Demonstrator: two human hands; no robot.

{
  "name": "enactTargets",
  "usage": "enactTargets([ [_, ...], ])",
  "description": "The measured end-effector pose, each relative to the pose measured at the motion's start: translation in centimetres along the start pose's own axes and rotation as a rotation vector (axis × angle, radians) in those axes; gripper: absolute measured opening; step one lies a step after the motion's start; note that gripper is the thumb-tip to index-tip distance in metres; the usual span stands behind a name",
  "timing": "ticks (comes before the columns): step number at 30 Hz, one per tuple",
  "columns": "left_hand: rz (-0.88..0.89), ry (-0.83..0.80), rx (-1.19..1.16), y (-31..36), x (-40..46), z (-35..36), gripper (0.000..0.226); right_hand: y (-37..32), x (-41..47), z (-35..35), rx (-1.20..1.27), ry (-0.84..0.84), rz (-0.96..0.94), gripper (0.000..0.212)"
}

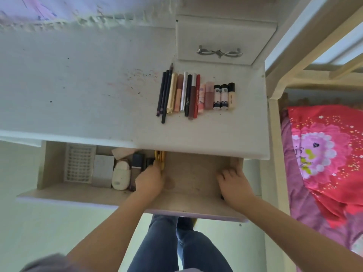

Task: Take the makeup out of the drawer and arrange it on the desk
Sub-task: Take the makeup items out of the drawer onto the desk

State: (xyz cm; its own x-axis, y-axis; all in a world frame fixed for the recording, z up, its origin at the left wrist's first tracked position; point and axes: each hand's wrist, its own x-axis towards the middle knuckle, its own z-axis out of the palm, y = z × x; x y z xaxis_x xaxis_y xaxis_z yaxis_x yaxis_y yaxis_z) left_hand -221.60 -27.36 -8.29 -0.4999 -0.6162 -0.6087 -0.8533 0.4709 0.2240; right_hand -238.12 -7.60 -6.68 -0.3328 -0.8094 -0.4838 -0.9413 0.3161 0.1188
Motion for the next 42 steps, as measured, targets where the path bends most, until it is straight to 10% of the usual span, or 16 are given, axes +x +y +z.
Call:
enactTargets([
  [15, -0.145, 0.032, 0.067, 2.1, 1.7, 1.4, 0.019, 0.0, -0.6, -1.8, -0.07, -0.07, -0.057, 0.026],
  [23, -0.194, -0.087, -0.816, -1.5, -5.1, -2.2, 0.015, 1.1, -3.1, -7.0, 0.774, 0.075, 0.061, 0.023],
  [31, 0.207, 0.287, -0.541, 1.2, -3.5, -14.6, 0.009, 11.4, 3.6, -15.4, 0.969, 0.403, 0.326, 0.024],
  [42, 0.207, 0.239, -0.03, 6.2, 9.7, -19.6, 0.035, 14.6, 13.0, -14.2, 0.832, 0.405, 0.41, 0.031],
])
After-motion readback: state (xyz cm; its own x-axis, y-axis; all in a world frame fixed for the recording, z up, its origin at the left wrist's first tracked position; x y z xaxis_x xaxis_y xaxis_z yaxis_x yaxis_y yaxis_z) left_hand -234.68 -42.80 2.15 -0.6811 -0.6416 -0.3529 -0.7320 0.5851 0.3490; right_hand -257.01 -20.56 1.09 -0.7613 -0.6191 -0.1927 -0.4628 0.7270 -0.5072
